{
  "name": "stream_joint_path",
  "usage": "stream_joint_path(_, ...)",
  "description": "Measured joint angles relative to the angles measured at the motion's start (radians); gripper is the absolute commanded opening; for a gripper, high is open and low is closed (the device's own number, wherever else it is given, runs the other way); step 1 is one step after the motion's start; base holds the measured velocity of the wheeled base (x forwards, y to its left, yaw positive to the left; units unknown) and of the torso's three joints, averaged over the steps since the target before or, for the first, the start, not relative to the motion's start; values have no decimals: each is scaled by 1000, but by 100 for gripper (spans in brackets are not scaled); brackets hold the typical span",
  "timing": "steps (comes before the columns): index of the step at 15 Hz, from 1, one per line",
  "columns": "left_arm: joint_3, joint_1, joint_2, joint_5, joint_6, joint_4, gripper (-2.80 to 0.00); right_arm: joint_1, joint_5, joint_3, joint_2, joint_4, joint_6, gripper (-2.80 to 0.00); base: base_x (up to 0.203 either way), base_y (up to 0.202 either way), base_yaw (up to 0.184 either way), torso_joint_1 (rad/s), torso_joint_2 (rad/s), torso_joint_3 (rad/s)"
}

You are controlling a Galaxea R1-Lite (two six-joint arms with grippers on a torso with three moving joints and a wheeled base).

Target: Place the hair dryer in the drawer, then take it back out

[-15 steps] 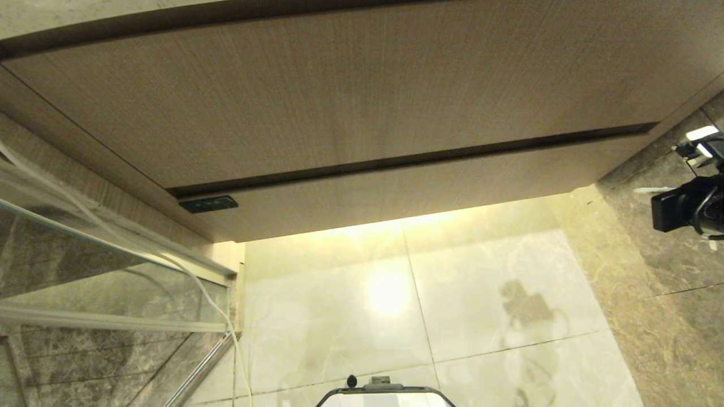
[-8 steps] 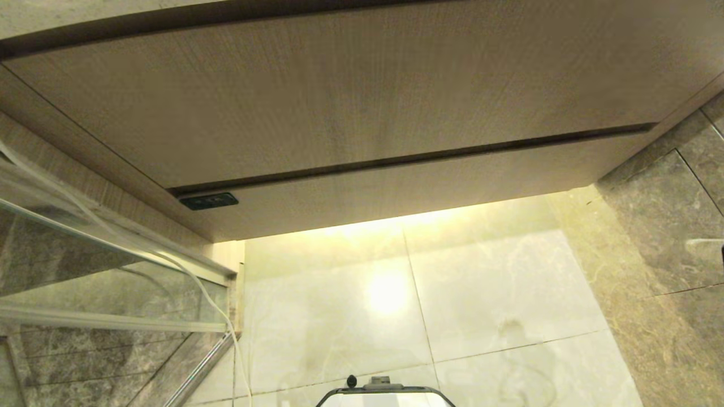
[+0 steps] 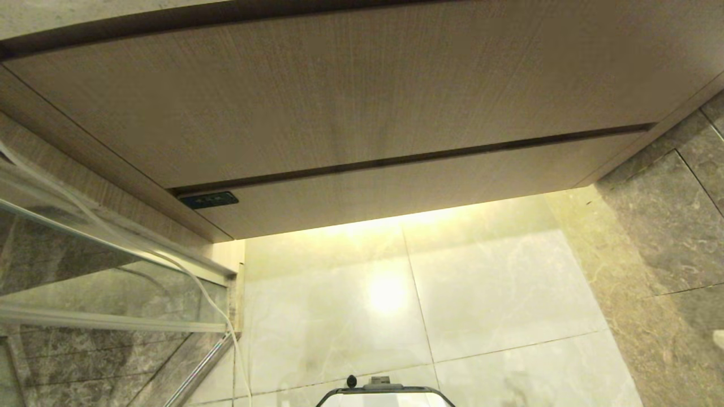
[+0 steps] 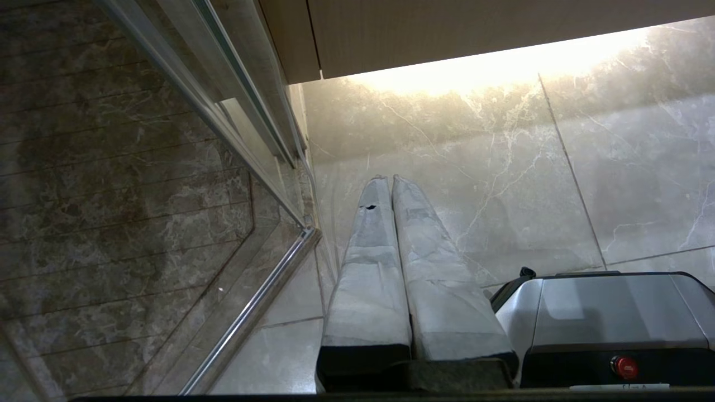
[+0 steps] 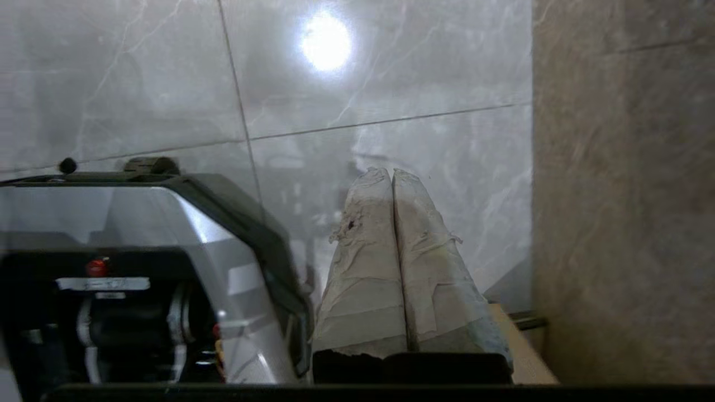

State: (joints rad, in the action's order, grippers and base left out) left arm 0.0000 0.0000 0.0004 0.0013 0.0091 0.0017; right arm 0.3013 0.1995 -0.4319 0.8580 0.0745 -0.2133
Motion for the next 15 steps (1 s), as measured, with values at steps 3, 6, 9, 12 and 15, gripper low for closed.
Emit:
stream_joint_path(3, 0, 0, 0, 0, 0, 0, -280, -81, -45, 141, -175, 11, 92, -280, 0, 0, 0, 0, 0, 0)
stream_joint_path(6, 0, 0, 0, 0, 0, 0, -280, -162, -70, 232, -308, 43, 133, -280, 0, 0, 0, 0, 0, 0)
stream_joint_path(9, 0, 0, 0, 0, 0, 0, -280, -215, -83, 287, -479, 107, 136, -280, 0, 0, 0, 0, 0, 0)
stream_joint_path(12, 0, 0, 0, 0, 0, 0, -280, -265, -139, 325, -658, 104, 154, -280, 0, 0, 0, 0, 0, 0)
stream_joint_path(15, 0, 0, 0, 0, 0, 0, -280, -286, -176, 379, -798, 17, 176, -280, 0, 0, 0, 0, 0, 0)
